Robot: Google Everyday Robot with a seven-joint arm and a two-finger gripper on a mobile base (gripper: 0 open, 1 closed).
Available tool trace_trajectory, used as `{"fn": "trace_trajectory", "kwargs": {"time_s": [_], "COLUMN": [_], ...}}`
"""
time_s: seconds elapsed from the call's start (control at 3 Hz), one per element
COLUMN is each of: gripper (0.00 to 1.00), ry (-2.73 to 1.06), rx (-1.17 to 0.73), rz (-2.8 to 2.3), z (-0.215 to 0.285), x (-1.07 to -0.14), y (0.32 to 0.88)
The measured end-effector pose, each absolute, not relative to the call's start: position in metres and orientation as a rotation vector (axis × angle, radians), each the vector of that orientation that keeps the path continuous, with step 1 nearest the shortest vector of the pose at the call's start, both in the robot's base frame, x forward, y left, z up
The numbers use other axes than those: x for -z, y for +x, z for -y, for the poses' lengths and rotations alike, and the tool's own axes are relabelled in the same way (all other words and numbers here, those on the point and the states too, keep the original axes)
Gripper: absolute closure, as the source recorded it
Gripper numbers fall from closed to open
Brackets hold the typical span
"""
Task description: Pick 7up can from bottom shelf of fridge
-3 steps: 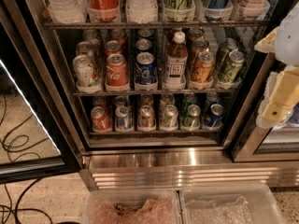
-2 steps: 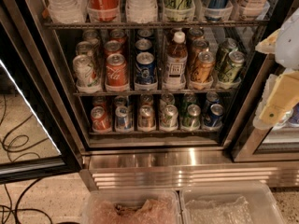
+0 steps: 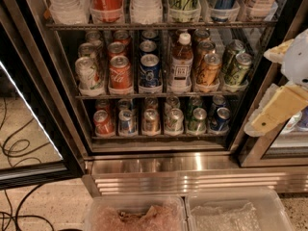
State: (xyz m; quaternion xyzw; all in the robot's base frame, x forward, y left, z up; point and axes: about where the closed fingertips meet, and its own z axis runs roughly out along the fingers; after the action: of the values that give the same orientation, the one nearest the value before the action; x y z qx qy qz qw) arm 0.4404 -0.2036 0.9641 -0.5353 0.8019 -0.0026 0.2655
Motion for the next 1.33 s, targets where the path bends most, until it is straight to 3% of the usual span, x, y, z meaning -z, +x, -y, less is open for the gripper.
{"fn": "trace_trajectory", "kwargs": {"time_s": [0.67,1.33], "gripper": [0.00,0.00], "ry": [-1.337,-0.814], "rx": [-0.039,-0.370], "rz": [-2.154,-2.195], "z": [0.197,0.130], "x": [-0.961,-0.916], "y": [0.446,0.460]}}
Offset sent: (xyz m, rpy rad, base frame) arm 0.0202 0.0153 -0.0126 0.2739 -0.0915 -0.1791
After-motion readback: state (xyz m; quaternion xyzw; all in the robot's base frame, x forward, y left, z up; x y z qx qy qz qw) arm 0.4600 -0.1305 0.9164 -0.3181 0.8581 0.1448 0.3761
